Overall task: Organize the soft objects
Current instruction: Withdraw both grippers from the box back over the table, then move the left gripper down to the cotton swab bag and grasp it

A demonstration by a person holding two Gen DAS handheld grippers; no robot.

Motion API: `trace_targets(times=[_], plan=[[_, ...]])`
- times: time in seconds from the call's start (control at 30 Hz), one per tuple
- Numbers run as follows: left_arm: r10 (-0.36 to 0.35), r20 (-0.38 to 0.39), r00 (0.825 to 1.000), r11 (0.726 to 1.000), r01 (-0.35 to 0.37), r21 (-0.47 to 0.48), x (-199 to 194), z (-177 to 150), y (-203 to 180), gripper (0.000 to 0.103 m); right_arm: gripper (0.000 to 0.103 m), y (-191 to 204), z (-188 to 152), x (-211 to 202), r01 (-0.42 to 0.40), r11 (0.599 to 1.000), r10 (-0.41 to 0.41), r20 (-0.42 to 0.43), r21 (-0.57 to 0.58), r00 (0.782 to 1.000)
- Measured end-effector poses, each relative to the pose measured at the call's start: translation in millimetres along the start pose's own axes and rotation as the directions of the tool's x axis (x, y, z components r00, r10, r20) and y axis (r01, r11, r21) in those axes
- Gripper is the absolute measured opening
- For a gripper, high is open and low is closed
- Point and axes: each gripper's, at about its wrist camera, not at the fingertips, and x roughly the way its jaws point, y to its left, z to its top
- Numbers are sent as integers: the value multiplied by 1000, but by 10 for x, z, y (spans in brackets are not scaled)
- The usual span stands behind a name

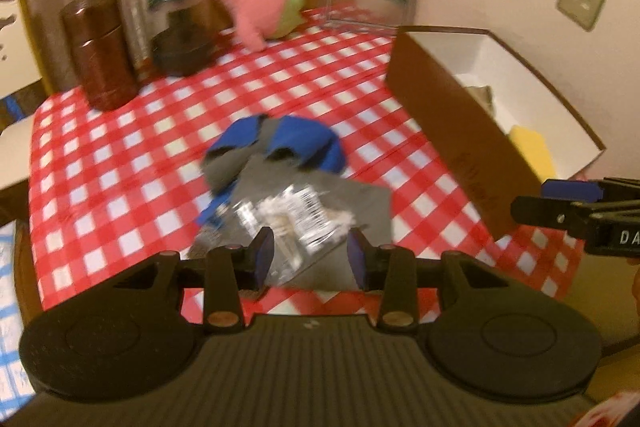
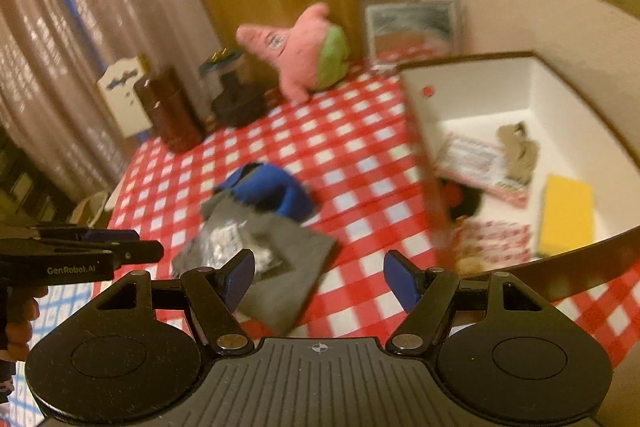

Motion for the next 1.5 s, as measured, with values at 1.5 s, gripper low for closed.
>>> trace_targets(times=[1.5], plan=[[-51,-133,990,974,20,-226,1113,91,159,55,71,36,137,1299,27,998,-37,-170,-64,985]])
